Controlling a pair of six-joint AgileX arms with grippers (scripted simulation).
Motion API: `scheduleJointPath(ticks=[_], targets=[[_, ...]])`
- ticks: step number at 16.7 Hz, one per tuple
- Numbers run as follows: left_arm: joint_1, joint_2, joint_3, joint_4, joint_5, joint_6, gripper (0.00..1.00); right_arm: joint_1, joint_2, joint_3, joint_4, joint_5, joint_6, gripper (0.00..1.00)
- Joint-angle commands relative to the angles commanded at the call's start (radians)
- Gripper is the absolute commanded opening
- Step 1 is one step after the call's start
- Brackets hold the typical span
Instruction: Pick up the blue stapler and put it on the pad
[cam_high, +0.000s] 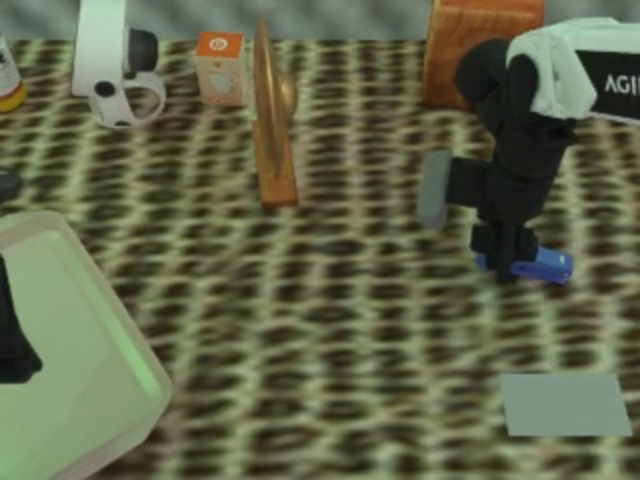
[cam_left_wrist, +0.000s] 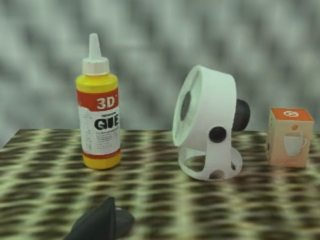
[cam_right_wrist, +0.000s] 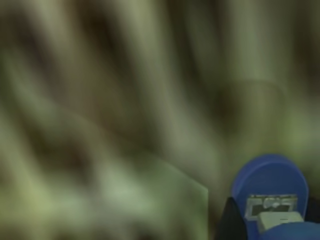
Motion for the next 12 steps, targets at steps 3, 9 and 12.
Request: scheduleJointPath(ticks=[3,9,12], targets=[[0.0,0.0,0.0,0.0,0.0,0.0,1.0,-0.003,-0.003,0.001,0.0,0.0,0.001,0.0],[0.0,0.0,0.0,0.0,0.0,0.0,1.0,0.001,-0.034,0.134,-0.164,-0.001,-0.003,0.0],[0.0,0.0,0.0,0.0,0.0,0.0,1.0,0.004,-0.061,0.231,-0.302,-0.001,-0.004,0.0]])
